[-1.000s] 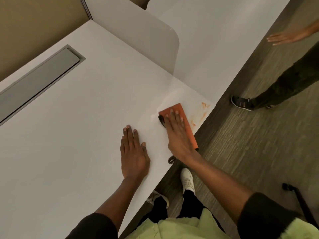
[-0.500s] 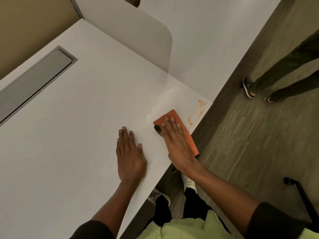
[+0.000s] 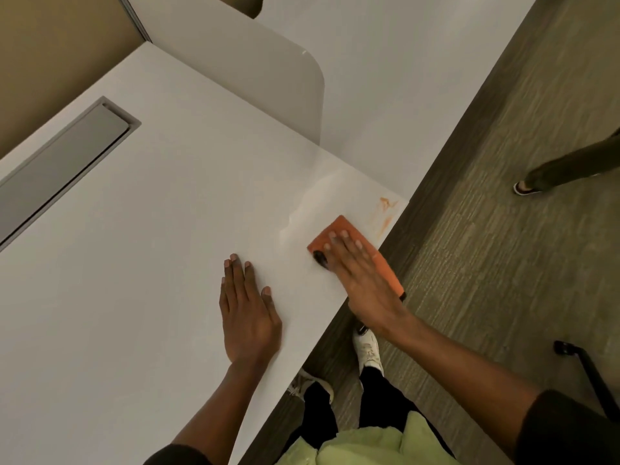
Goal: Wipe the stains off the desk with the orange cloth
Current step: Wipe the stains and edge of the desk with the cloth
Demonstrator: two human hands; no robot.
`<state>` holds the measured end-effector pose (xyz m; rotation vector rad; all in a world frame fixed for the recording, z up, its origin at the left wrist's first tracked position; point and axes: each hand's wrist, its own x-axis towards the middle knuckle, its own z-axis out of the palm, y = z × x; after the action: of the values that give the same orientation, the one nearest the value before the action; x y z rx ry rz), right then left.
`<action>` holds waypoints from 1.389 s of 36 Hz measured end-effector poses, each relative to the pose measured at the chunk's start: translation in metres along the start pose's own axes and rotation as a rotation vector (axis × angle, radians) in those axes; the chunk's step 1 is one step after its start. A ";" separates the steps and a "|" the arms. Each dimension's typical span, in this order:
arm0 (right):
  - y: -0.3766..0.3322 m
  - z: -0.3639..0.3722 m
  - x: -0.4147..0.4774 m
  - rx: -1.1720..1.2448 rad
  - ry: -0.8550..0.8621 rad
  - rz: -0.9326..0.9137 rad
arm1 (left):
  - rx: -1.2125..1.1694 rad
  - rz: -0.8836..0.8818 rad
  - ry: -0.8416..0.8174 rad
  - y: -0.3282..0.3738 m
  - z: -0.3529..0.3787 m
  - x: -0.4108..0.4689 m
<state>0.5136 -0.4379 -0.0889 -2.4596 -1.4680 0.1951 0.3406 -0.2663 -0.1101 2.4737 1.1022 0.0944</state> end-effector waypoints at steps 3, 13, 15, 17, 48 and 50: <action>0.030 -0.012 0.037 0.007 0.052 0.165 | 0.004 0.007 0.000 0.001 -0.001 0.001; -0.020 0.012 0.027 0.062 0.067 -0.007 | -0.002 -0.005 -0.002 0.001 0.000 0.001; -0.019 0.014 0.006 0.044 0.021 -0.058 | -0.002 -0.005 0.001 0.000 0.000 0.001; -0.003 0.009 0.003 0.031 0.017 -0.047 | 0.008 0.001 -0.002 0.000 0.000 0.001; -0.019 0.012 0.146 0.120 0.082 0.017 | -0.008 0.001 -0.008 0.000 -0.002 -0.001; -0.039 0.018 0.123 0.128 0.024 -0.114 | -0.028 -0.004 0.002 -0.001 0.000 0.000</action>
<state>0.5348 -0.3089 -0.0920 -2.2635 -1.5301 0.2285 0.3396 -0.2658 -0.1102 2.4477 1.0994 0.1108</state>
